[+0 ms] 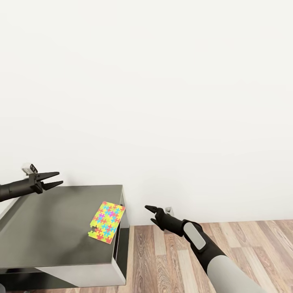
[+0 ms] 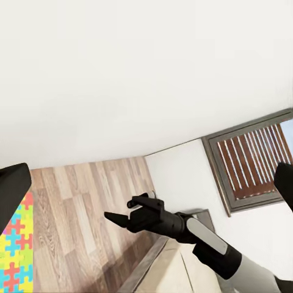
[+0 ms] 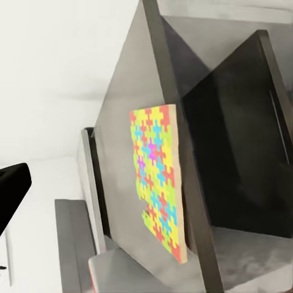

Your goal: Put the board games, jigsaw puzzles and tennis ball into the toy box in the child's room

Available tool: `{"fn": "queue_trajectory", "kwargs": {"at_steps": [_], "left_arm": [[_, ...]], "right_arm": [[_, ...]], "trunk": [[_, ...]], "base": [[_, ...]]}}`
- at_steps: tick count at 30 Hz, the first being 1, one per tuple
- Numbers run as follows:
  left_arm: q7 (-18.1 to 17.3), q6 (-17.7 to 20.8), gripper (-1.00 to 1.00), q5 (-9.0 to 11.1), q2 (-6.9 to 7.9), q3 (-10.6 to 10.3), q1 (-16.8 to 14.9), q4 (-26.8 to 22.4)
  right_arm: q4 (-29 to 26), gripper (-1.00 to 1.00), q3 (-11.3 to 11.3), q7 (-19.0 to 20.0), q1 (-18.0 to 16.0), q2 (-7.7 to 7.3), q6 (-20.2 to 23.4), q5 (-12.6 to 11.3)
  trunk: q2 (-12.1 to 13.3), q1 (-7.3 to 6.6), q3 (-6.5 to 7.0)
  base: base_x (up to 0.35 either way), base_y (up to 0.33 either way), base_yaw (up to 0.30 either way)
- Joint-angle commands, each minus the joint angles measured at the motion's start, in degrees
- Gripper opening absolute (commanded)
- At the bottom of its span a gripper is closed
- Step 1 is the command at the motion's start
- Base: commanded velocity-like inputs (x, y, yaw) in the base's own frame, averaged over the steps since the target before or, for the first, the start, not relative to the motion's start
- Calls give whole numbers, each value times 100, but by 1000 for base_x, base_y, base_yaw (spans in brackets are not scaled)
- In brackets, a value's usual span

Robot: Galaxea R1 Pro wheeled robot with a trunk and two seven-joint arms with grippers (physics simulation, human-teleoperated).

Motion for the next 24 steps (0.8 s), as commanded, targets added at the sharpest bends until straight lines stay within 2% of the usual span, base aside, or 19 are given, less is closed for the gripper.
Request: {"fn": "queue_trajectory", "kwargs": {"at_steps": [1, 12, 17, 20, 24], "left_arm": [[-20, 59, 100, 9, 2, -5, -3, -1], [-41, 57, 100, 8, 2, -6, 6, -1], [-47, 58, 100, 8, 2, -6, 7, -1], [-51, 63, 100, 8, 2, -6, 7, -1], [-52, 65, 100, 8, 2, -6, 7, -1]], "right_arm": [[1, 100, 5, 9, -4, 4, 13, -19], [2, 100, -2, 18, -3, 13, -5, -19], [1, 100, 17, 16, 2, 19, -462, -23], [6, 100, 166, 15, 5, 21, -826, -31], [7, 100, 392, 57, 3, 21, -938, -50]], "trunk": [[-48, 24, -26], [-489, 265, -223], [-489, 265, -223], [-569, 309, -259], [-730, 397, -331]], "base": [[0, 0, 0], [0, 0, 0], [0, 0, 0], [0, 0, 0], [0, 0, 0]]}}
